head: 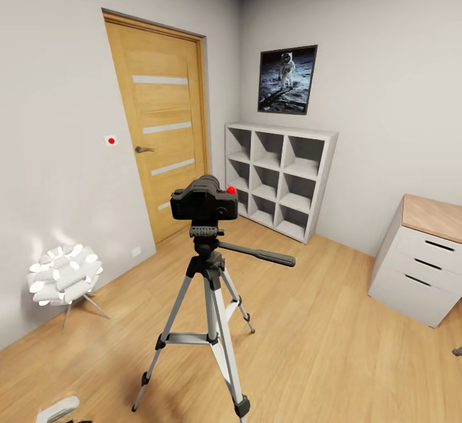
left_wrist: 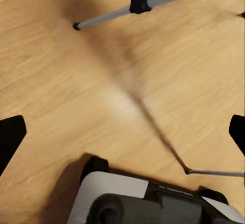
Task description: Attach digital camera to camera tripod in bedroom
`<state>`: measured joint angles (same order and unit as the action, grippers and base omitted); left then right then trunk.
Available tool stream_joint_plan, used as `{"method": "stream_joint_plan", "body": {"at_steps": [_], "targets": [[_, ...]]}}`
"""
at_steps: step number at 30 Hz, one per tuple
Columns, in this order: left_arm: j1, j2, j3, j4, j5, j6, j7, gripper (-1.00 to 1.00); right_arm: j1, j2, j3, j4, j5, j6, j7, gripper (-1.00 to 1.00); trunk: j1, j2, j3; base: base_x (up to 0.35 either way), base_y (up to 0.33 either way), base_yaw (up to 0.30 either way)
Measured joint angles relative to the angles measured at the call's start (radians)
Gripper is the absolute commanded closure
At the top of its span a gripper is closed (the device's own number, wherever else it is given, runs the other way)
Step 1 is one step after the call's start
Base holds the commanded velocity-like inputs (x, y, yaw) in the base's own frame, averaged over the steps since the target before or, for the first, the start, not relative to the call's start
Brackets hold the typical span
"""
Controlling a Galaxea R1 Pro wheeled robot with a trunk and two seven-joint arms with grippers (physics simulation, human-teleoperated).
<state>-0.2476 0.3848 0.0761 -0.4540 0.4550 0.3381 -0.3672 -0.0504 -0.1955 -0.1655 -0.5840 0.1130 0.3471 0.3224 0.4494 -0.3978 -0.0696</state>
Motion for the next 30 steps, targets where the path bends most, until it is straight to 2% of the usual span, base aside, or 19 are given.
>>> {"method": "stream_joint_plan", "body": {"at_steps": [1,2,4,7,10,11,14,16,20,30], "targets": [[0.000,-0.011,0.000,0.022,0.001,0.001,0.039,-1.00,0.000,0.000,0.001,0.023,0.001,0.001,-0.007,-1.00,0.000,0.000,0.000,0.000,0.000,0.000],[0.001,-0.030,-0.001,0.070,0.002,0.002,0.109,-1.00,0.000,0.001,0.004,0.068,0.003,0.000,-0.029,-1.00,0.000,0.000,0.000,0.000,0.000,0.000],[0.001,-0.068,0.000,0.199,0.010,0.000,0.215,-1.00,0.000,0.014,0.008,0.167,0.002,-0.006,-0.082,-1.00,0.000,0.000,0.000,0.000,0.000,0.000],[0.004,-0.107,0.001,0.316,0.015,-0.001,0.256,-1.00,0.001,0.041,0.009,0.271,0.002,-0.008,-0.106,-1.00,0.000,0.000,0.000,0.000,0.000,0.000],[0.026,-0.154,0.001,0.389,0.016,-0.002,0.277,-1.00,0.002,0.064,0.009,0.367,-0.001,-0.009,-0.117,-1.00,0.000,0.000,0.000,0.000,0.000,0.000],[0.048,-0.186,0.000,0.414,0.016,-0.002,0.285,-1.00,0.003,0.078,0.010,0.412,-0.002,-0.010,-0.121,-1.00,0.000,0.000,0.000,0.000,0.000,0.000],[0.078,-0.241,0.001,0.438,0.016,-0.002,0.292,-1.00,0.003,0.096,0.009,0.453,-0.005,-0.010,-0.124,-1.00,0.000,0.000,0.000,0.000,0.000,0.000],[0.100,-0.298,0.001,0.451,0.014,-0.002,0.297,-1.00,0.003,0.108,0.010,0.476,-0.007,-0.011,-0.126,-1.00,0.000,0.000,0.000,0.000,0.000,0.000],[0.109,-0.323,0.001,0.455,0.011,-0.001,0.299,-1.00,0.001,0.112,0.009,0.484,-0.007,-0.012,-0.127,-1.00,0.000,0.000,0.000,0.000,0.000,0.000],[0.115,-0.325,-0.001,0.457,0.009,-0.001,0.300,-1.00,0.002,0.115,0.009,0.490,-0.008,-0.011,-0.128,-1.00,0.000,0.000,0.000,0.000,0.000,0.000]]}}
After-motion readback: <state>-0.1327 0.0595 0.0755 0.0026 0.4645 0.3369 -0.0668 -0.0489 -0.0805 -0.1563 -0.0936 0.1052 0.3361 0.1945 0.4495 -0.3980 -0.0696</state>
